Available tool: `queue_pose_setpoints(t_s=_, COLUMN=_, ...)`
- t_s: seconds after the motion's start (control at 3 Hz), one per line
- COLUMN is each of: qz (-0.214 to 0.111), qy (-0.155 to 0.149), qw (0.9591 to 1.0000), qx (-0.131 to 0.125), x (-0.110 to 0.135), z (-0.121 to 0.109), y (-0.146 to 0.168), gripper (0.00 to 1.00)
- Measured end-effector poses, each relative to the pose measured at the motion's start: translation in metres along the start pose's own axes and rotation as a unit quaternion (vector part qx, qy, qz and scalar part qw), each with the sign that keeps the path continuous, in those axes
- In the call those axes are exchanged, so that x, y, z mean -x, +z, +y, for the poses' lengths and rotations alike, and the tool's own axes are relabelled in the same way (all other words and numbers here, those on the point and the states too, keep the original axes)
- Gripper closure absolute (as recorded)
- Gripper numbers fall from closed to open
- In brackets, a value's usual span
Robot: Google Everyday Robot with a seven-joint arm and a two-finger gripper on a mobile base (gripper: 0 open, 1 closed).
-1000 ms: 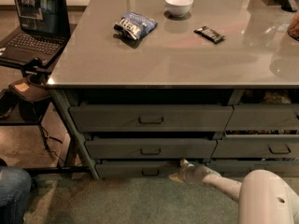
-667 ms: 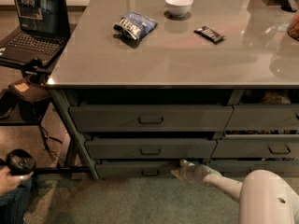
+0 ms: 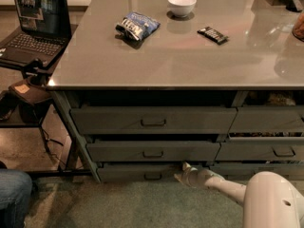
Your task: Open bottom drawer
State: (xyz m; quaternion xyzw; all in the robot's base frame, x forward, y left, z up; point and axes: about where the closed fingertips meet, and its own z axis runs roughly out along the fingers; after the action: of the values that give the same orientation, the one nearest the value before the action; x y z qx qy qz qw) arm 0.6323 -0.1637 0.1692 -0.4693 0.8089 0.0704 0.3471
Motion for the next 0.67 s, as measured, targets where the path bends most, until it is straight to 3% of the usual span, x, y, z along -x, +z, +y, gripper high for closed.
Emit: queue_pose_setpoints(t_s=0.67, qz=-0.001, qy=-0.001, qw=1.0000, qx=-0.002, x=-0.003, z=0.010, y=-0.008, gripper=1.00)
